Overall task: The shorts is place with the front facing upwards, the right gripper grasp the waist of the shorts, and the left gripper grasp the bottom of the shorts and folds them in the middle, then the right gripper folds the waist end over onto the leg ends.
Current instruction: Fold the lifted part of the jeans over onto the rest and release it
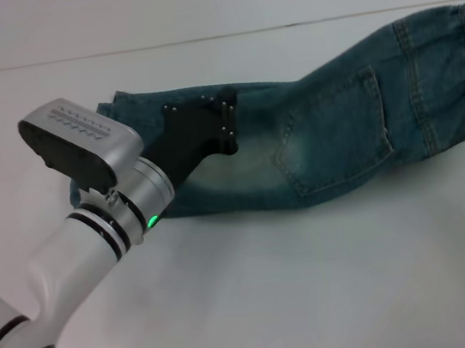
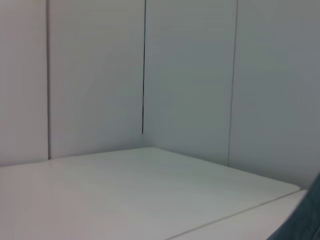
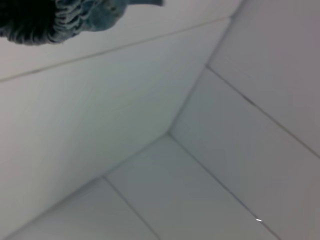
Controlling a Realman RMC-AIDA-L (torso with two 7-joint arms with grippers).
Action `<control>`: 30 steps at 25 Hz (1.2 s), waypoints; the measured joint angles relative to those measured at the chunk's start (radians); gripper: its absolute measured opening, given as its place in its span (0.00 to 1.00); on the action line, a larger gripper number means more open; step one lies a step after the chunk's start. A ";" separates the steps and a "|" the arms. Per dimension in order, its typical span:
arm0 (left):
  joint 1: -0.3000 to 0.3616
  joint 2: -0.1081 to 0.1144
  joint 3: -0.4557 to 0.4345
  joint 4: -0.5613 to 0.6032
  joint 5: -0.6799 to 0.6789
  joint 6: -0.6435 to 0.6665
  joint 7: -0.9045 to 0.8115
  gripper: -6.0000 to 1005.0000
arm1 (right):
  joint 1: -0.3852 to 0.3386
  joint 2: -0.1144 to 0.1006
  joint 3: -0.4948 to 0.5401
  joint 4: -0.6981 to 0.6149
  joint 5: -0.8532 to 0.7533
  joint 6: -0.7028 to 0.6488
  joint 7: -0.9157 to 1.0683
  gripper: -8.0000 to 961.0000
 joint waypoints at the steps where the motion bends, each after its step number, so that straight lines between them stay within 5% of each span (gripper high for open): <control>1: -0.007 0.000 -0.031 -0.024 0.004 -0.002 0.045 0.09 | 0.000 0.000 0.000 -0.014 0.012 -0.020 0.013 0.12; 3: -0.019 0.000 -0.077 -0.062 0.019 -0.005 0.110 0.00 | 0.002 -0.001 -0.001 -0.040 0.025 -0.051 0.034 0.12; 15: -0.022 0.000 -0.329 -0.141 0.278 -0.102 0.213 0.01 | 0.096 0.001 -0.029 -0.167 0.031 -0.176 0.124 0.16; 30: 0.012 0.000 -0.401 -0.183 0.341 -0.106 0.247 0.01 | 0.299 0.028 -0.216 -0.173 0.035 -0.057 0.142 0.20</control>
